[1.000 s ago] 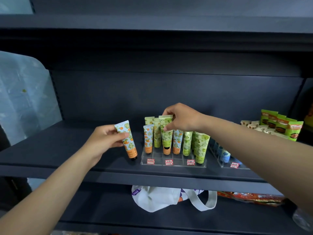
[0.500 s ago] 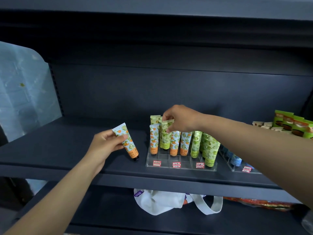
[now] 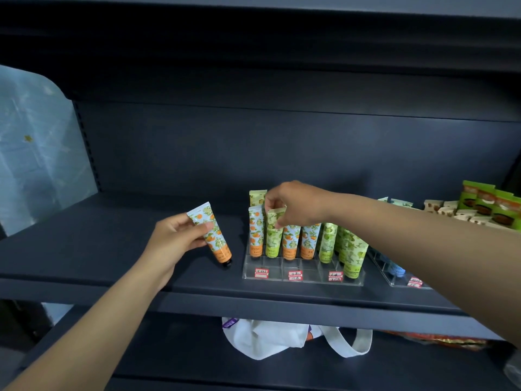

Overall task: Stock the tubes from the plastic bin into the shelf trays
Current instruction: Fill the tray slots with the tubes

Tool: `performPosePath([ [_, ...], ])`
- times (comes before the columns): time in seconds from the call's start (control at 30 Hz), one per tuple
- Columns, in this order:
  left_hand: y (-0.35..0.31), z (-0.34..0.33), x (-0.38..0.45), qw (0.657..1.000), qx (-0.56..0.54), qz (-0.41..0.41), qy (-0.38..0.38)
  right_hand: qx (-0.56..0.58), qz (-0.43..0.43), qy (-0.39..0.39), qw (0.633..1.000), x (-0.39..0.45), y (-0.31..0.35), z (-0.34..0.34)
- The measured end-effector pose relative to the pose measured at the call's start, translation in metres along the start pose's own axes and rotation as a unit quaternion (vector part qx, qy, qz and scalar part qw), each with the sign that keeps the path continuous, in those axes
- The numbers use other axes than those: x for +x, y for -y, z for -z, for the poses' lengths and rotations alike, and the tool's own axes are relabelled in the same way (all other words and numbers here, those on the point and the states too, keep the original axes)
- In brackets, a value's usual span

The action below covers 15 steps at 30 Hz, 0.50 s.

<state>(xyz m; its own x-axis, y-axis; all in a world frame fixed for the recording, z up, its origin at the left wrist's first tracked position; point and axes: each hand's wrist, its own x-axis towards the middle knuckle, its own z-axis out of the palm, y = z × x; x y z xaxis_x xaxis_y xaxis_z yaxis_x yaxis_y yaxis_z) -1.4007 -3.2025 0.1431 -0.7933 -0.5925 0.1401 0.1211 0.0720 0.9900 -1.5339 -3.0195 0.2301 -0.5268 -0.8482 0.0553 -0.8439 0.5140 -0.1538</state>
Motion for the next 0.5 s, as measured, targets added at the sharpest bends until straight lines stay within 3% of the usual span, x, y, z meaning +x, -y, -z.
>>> performPosePath([
  [0.5,-0.0038,0.0024,0.0037,1.0,0.007,-0.001,0.004,0.003,0.006,-0.02,1.0,0.0036,0.0018,0.004],
])
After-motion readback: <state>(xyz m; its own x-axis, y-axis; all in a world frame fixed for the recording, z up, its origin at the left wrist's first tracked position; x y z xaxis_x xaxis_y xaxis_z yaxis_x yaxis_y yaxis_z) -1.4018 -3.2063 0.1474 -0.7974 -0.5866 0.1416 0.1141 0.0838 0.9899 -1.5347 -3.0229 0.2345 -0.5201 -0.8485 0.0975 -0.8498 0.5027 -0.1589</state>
